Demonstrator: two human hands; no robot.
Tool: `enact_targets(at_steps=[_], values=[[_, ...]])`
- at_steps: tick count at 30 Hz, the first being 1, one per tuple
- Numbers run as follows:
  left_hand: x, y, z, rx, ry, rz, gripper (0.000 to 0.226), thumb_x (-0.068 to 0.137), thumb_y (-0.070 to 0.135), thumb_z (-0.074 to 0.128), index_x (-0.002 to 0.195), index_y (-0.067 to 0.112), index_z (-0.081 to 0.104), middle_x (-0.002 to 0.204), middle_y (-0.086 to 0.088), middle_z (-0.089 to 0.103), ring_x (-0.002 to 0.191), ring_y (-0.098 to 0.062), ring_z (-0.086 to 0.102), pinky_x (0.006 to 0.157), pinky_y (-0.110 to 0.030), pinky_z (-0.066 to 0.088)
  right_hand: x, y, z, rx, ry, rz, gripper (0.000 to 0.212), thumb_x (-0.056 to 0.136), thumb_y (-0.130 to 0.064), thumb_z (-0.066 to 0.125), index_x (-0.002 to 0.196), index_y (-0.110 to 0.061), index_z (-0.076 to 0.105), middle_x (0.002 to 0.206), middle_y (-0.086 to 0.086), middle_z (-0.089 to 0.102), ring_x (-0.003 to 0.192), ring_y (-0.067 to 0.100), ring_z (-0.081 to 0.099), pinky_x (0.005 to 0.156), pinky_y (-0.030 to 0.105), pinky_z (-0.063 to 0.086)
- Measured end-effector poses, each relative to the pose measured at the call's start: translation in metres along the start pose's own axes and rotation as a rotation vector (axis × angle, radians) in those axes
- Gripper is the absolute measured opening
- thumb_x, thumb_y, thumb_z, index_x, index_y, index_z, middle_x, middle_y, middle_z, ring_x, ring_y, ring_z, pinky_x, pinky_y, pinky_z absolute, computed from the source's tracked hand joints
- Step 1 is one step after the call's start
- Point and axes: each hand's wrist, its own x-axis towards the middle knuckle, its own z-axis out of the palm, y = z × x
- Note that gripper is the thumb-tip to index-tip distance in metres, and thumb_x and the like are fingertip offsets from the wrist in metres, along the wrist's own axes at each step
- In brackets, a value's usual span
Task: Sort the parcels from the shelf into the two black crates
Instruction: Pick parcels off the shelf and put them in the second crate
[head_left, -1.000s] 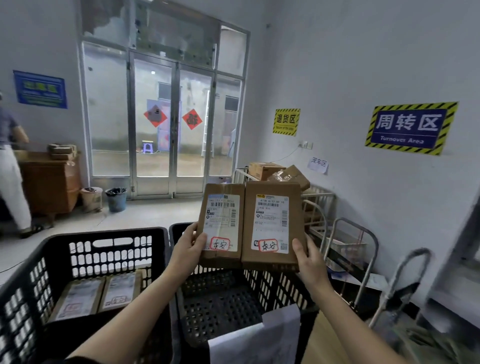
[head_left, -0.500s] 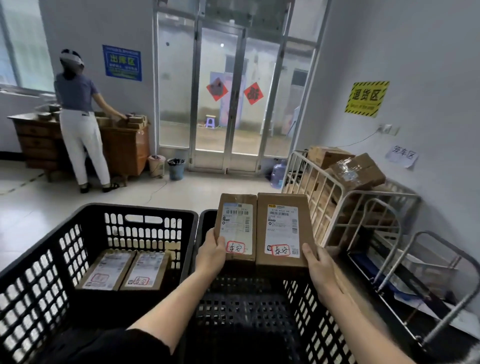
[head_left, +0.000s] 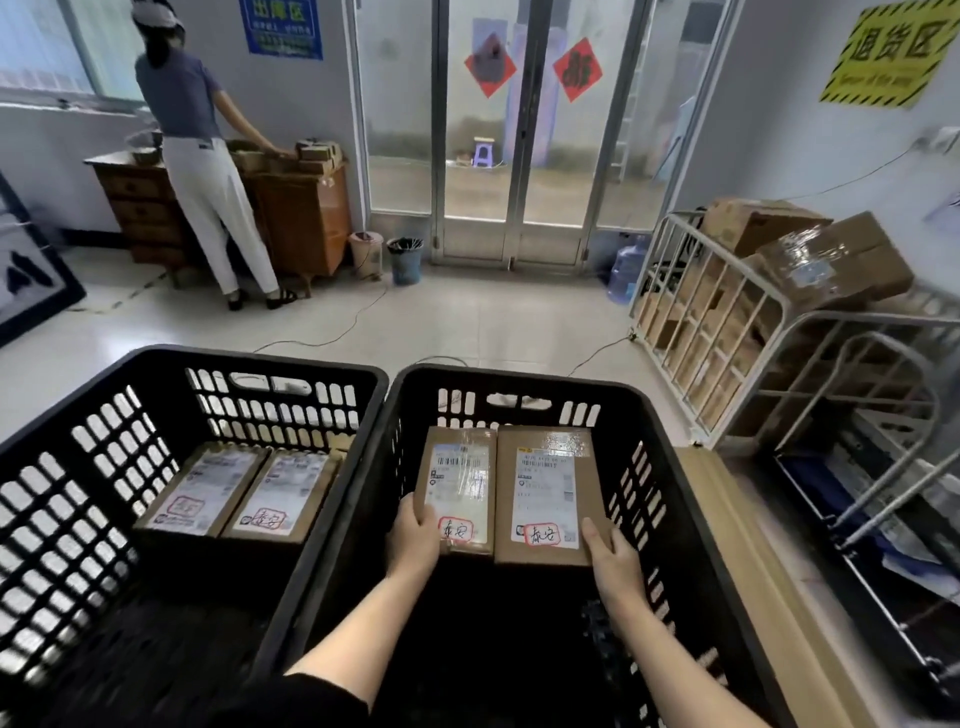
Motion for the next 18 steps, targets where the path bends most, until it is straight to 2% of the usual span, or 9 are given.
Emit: enact_targets(at_steps=[2,5,7,11,14,18], values=[[0.005,-0.008,0.003,-0.009,-0.008,-0.014,0.032,0.098,0.015,0.036,0.127,0.012,0.05,0.12,-0.011,0.062,0.093,-0.019,0.056,0.076,-0.027,0.04,0.008,0.01,0.005,0.005,-0.004,0.034,0.05,0.094,-0.033,0.049,0.137,-0.009,0.041,0.12,0.012,0.059,0.096,0.019,0.054,0.082,0.03,0.043],[0.012,-0.019,0.008,-0.036,-0.039,-0.05,0.034,0.098,0.012,0.035,0.13,0.011,0.046,0.12,-0.012,0.062,0.092,-0.02,0.059,0.076,-0.027,0.044,0.014,0.023,0.01,0.027,0.0,0.057,0.048,0.094,-0.033,0.049,0.136,-0.011,0.044,0.114,0.008,0.061,0.092,0.017,0.056,0.075,0.029,0.043],[0.013,-0.026,0.011,-0.038,-0.057,-0.077,0.037,0.098,0.012,0.035,0.135,0.011,0.041,0.122,-0.013,0.06,0.098,-0.023,0.061,0.078,-0.029,0.046,0.015,0.032,0.014,0.041,-0.002,0.078,0.048,0.094,-0.034,0.048,0.136,-0.012,0.044,0.115,0.007,0.061,0.095,0.019,0.058,0.076,0.029,0.045],[0.016,-0.037,0.015,-0.031,-0.06,-0.067,0.039,0.098,0.013,0.036,0.136,0.012,0.04,0.124,-0.012,0.059,0.102,-0.023,0.058,0.084,-0.03,0.045,0.015,0.044,0.02,0.054,0.02,0.1,0.049,0.094,-0.037,0.047,0.137,-0.013,0.042,0.123,0.01,0.059,0.107,0.023,0.057,0.088,0.034,0.045],[0.018,-0.04,0.015,0.007,-0.048,-0.049,0.038,0.098,0.018,0.038,0.136,0.014,0.042,0.125,-0.01,0.059,0.11,-0.025,0.057,0.09,-0.031,0.044,0.016,0.045,0.023,0.08,0.045,0.094,0.047,0.094,-0.035,0.048,0.136,-0.013,0.043,0.121,0.008,0.06,0.099,0.017,0.055,0.084,0.03,0.043],[0.022,-0.044,0.013,0.015,-0.013,-0.019,0.037,0.096,0.015,0.039,0.133,0.015,0.046,0.122,-0.009,0.06,0.103,-0.023,0.057,0.086,-0.029,0.042,0.018,0.047,0.028,0.047,0.066,0.117,0.046,0.094,-0.036,0.047,0.133,-0.013,0.046,0.118,0.008,0.062,0.101,0.022,0.058,0.085,0.033,0.046]])
